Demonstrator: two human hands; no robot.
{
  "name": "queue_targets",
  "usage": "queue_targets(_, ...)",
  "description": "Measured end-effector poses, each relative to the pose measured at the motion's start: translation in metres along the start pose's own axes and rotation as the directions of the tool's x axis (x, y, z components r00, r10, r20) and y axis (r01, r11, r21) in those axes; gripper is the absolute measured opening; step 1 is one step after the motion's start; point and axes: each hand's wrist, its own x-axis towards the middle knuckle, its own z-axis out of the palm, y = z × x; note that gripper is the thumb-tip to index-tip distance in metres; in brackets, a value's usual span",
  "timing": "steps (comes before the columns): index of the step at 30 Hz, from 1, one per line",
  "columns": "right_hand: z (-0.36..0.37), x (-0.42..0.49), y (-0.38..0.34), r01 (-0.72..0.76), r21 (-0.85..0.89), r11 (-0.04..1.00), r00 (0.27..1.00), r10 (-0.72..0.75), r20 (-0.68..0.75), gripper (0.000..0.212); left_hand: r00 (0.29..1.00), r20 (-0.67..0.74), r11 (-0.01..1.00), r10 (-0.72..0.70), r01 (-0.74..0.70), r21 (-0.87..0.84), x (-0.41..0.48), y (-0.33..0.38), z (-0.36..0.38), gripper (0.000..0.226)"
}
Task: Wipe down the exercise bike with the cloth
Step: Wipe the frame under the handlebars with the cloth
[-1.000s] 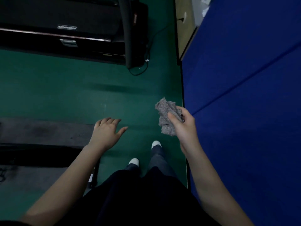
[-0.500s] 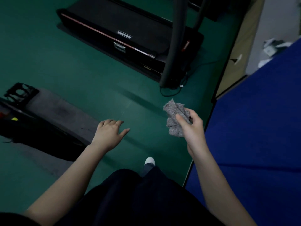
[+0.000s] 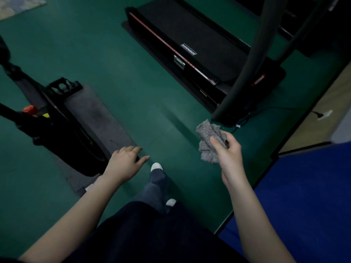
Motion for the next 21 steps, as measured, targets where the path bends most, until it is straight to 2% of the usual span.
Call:
queue_targets(5,0.049,0.048,-0.03,0.029,-0.065,0.997,0.993,-0.021,0.116,0.026,0.998,-0.013,0.995,-0.067,0.066,-0.072,0.046,-0.008,-0.022,0.056)
queue_targets(13,0.113,0.111,-0.071,0.11,-0.167,0.98,0.966,-0.065,0.251,0.022,0.988,-0.048,0.985,-0.144,0.139,-0.098,0.111,-0.036,-0.061,0.056)
queue_targets(21,0.159,0.162,-0.097,0.136,-0.209,0.968,0.924,-0.048,0.378,0.023,0.949,-0.052,0.938,-0.311,0.298,-0.176,0.13,-0.062,-0.078,0.056)
